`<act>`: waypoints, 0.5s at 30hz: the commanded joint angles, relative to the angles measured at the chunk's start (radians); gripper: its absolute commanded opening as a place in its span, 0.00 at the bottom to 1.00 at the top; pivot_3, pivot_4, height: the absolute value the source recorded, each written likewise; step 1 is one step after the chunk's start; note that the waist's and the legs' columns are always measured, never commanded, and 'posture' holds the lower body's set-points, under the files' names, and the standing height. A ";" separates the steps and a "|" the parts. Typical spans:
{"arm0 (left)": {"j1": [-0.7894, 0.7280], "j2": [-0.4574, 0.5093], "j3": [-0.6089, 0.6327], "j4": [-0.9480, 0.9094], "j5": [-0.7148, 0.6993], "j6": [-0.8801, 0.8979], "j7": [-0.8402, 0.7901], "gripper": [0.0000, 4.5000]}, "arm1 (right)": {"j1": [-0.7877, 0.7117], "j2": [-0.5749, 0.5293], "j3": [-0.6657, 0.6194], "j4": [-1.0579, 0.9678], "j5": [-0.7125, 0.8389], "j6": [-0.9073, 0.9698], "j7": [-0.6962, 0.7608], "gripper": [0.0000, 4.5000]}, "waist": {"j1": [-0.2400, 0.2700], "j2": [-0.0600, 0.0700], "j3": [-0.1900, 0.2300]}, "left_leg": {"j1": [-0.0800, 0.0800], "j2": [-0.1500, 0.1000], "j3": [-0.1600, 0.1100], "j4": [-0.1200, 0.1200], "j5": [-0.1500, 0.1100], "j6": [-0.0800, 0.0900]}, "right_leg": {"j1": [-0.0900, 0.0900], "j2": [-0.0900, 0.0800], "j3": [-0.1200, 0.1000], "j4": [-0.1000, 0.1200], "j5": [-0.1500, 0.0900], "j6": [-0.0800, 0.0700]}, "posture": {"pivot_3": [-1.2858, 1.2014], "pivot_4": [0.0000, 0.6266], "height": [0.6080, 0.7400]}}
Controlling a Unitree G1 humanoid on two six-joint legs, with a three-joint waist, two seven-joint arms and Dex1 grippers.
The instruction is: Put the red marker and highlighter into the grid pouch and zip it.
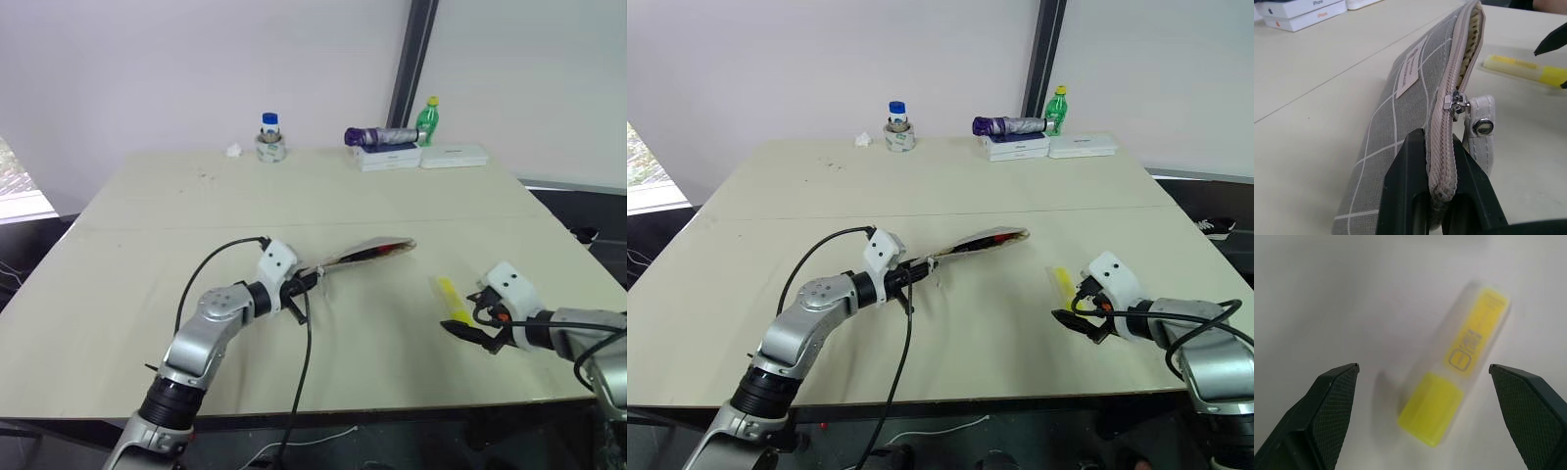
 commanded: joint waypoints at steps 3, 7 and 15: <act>-0.019 -0.010 -0.019 0.016 0.022 -0.053 -0.003 0.00 | -0.017 0.031 -0.018 0.042 -0.011 0.040 -0.123 0.98 | 0.001 0.000 0.000 | 0.000 0.000 0.000 0.000 0.000 0.000 | 0.000 0.000 0.000 0.000 0.000 0.000 | 0.52 0.24 0.98; -0.026 -0.023 -0.019 0.025 0.025 -0.061 0.006 0.00 | -0.036 0.051 -0.035 0.058 0.029 0.086 -0.147 0.69 | 0.001 0.000 0.000 | 0.000 0.000 0.000 0.000 0.000 0.000 | 0.000 0.000 0.000 0.000 0.000 0.000 | 0.52 0.24 0.98; -0.028 -0.033 -0.004 0.036 0.042 -0.078 0.037 0.00 | -0.051 -0.019 -0.010 0.018 0.022 0.000 -0.135 0.19 | 0.001 0.000 0.000 | 0.000 0.000 0.000 0.000 0.000 0.000 | 0.000 0.000 0.000 0.000 0.000 0.000 | 0.52 0.24 0.98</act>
